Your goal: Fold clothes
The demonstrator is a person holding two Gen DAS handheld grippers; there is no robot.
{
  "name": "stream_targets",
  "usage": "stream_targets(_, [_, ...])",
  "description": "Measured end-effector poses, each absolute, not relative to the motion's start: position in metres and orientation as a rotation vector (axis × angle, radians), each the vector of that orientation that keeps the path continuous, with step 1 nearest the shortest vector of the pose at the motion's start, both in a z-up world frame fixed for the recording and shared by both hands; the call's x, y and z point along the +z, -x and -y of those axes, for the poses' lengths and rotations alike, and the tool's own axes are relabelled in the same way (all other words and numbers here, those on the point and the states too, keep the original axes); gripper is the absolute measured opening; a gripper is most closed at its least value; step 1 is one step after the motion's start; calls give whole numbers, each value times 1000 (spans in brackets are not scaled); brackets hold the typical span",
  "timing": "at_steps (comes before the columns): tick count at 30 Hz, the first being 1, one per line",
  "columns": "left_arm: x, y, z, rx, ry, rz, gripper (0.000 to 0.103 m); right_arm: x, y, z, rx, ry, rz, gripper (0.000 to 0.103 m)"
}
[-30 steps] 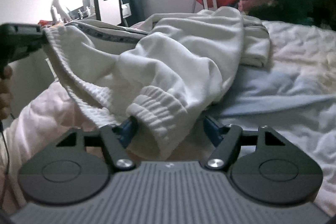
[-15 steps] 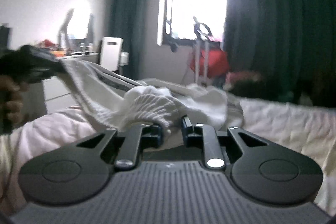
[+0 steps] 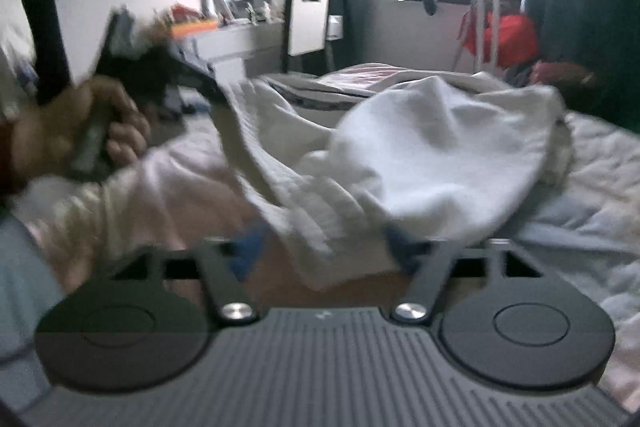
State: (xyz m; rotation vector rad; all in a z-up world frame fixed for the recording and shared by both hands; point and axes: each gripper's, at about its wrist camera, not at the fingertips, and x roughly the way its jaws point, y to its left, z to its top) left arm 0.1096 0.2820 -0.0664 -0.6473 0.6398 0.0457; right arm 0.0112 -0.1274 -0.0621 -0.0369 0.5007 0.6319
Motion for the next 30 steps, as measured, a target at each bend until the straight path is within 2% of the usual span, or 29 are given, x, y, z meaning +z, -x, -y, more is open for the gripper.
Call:
stream_targets(2, [-63,-103,-285,77,615,-653,61,-61,-14,131,669,-45,-537,87])
stream_targets(6, [-57,-87,-288,73,573,-645,83,-65,-27,152,673,-284,-617,87])
stream_targets(10, [-46,-71,-290,49,564,-528,86,-81,-47,181,580,-542,-679,87])
stream_targets(12, [-41,-65,-295,33,588,-449,94,-94,-57,198,505,-683,-717,87])
stream_targets(14, [-39,-64,-299,3,636,-408,96,-109,-67,210,462,-811,-760,89])
stream_targets(16, [-41,-70,-297,-68,677,-411,97,-122,-75,219,438,-911,-795,89])
stream_targets(19, [-53,-84,-279,-140,645,-488,97,-132,-85,215,441,-911,-802,89])
stream_targets(22, [-66,-102,-257,-154,550,-601,95,-143,-96,203,483,-919,-831,89])
stream_targets(25, [-75,-113,-252,-131,538,-637,85,-150,-101,195,548,-951,-848,89])
stream_targets(27, [-81,-122,-257,-98,570,-639,64,-150,-99,190,567,-935,-823,89])
stream_targets(28, [-81,-126,-257,-75,569,-642,60,-151,-98,188,573,-942,-825,82])
stream_targets(30, [-78,-131,-258,-28,550,-634,28,-152,-94,184,587,-955,-829,63])
